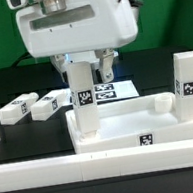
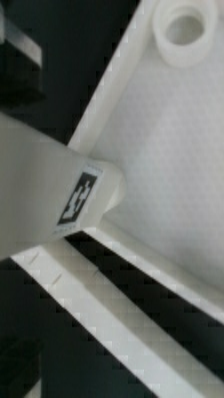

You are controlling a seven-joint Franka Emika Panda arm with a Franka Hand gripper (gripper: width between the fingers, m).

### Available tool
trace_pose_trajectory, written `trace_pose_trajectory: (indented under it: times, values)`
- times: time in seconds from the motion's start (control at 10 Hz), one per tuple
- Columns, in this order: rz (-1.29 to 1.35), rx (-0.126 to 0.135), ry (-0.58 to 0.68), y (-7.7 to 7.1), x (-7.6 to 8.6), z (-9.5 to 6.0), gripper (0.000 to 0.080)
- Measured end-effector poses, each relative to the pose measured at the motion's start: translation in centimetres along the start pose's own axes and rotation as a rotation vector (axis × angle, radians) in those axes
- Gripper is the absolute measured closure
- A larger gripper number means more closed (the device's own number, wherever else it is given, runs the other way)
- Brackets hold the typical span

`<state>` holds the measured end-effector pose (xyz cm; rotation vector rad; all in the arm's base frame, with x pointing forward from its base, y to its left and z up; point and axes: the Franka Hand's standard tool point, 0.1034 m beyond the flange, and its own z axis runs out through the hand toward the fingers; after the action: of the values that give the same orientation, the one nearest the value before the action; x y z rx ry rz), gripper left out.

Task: Assemble desk

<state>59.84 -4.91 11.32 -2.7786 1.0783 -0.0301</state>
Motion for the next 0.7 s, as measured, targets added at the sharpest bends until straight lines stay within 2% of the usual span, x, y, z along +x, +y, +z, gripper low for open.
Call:
trace_pose_trajectory:
  times: [0.4,0.7]
  values:
    - [-0.232,-0.001,-0.001,0.07,0.02,0.04,0.0151]
    - [-0.523,-0.062,0.016,0.1,0.12,0.37,0.0151]
